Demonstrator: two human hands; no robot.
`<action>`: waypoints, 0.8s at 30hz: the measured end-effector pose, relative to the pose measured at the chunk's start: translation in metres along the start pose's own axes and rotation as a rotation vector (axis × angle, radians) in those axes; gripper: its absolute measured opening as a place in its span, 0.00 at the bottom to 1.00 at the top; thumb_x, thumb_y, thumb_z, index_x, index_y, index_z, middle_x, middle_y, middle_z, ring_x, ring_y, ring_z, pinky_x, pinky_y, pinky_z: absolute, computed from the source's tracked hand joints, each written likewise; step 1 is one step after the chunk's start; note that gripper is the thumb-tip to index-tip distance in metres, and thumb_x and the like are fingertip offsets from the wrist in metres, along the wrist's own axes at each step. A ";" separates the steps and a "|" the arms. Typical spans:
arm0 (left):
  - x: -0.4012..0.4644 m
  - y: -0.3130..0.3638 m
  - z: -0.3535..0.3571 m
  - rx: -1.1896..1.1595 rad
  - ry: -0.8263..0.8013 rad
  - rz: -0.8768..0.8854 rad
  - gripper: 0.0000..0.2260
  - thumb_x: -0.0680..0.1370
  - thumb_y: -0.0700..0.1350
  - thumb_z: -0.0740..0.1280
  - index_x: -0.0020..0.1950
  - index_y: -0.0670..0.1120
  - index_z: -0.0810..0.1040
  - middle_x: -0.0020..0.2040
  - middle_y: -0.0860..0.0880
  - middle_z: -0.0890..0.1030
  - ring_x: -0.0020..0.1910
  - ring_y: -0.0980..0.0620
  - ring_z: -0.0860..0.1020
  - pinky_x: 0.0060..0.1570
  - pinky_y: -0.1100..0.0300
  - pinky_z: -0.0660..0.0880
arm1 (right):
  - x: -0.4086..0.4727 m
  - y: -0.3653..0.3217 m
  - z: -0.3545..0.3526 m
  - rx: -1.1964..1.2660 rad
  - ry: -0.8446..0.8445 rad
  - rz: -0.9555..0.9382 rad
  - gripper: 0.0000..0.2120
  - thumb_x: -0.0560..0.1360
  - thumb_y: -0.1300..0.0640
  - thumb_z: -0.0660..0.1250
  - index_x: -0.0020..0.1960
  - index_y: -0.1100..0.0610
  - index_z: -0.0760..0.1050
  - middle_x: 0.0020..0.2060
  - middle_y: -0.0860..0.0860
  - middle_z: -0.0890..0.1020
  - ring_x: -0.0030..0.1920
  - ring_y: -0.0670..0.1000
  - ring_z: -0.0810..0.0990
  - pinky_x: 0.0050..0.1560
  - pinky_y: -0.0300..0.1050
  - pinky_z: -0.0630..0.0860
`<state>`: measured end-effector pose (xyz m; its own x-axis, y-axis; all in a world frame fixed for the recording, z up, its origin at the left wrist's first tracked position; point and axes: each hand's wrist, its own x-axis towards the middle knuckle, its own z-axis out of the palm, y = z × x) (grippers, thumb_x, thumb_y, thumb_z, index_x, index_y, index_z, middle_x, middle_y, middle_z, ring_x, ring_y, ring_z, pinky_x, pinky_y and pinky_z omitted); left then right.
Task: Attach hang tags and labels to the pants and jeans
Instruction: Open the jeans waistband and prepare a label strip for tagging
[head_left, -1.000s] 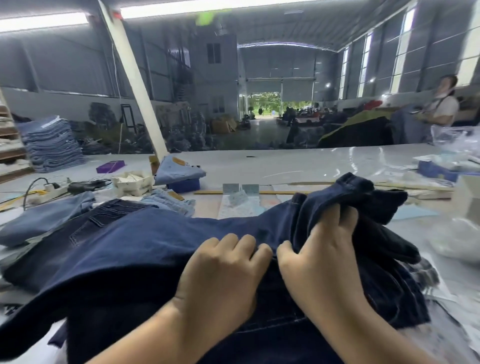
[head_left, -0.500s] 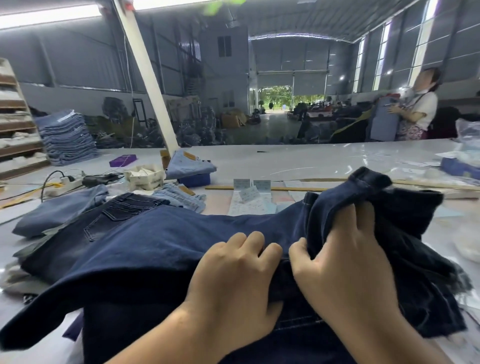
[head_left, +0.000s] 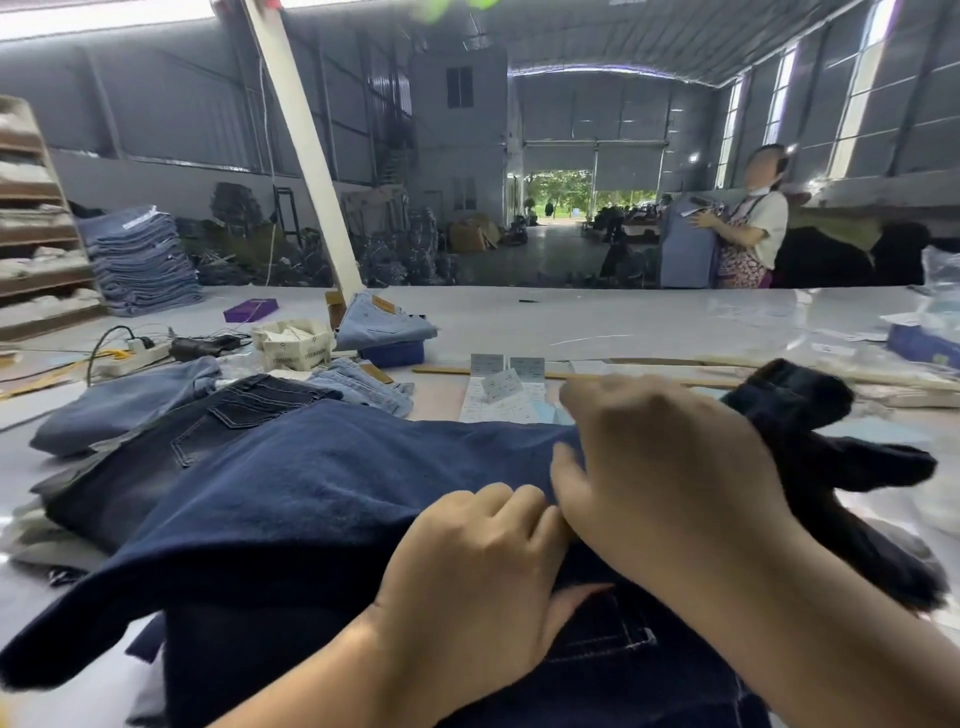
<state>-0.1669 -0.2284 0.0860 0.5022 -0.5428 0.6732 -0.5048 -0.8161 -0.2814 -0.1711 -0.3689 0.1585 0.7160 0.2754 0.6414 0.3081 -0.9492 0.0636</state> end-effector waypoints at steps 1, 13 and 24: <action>-0.002 -0.001 0.000 0.014 0.055 0.021 0.17 0.76 0.58 0.62 0.38 0.47 0.79 0.32 0.51 0.75 0.29 0.51 0.72 0.27 0.58 0.71 | 0.002 0.001 0.007 -0.031 -0.052 -0.010 0.06 0.76 0.48 0.60 0.46 0.48 0.64 0.42 0.46 0.77 0.40 0.51 0.71 0.39 0.44 0.68; -0.006 0.003 -0.023 -0.262 -0.125 -0.118 0.28 0.78 0.67 0.52 0.38 0.47 0.79 0.40 0.50 0.79 0.35 0.50 0.73 0.34 0.57 0.71 | 0.044 -0.006 0.039 -0.119 -0.528 -0.149 0.14 0.78 0.40 0.55 0.55 0.49 0.69 0.58 0.51 0.77 0.58 0.56 0.73 0.49 0.49 0.66; -0.027 -0.024 -0.040 -0.034 -0.637 -0.511 0.26 0.68 0.62 0.56 0.50 0.48 0.85 0.50 0.48 0.83 0.46 0.46 0.81 0.43 0.46 0.79 | -0.001 -0.013 0.052 -0.125 -0.506 -0.108 0.29 0.77 0.32 0.41 0.69 0.47 0.62 0.65 0.48 0.69 0.66 0.55 0.66 0.70 0.55 0.57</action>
<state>-0.1966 -0.1864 0.1018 0.9736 -0.1226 0.1925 -0.1215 -0.9924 -0.0175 -0.1437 -0.3490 0.1171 0.9066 0.3819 0.1795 0.3416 -0.9140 0.2190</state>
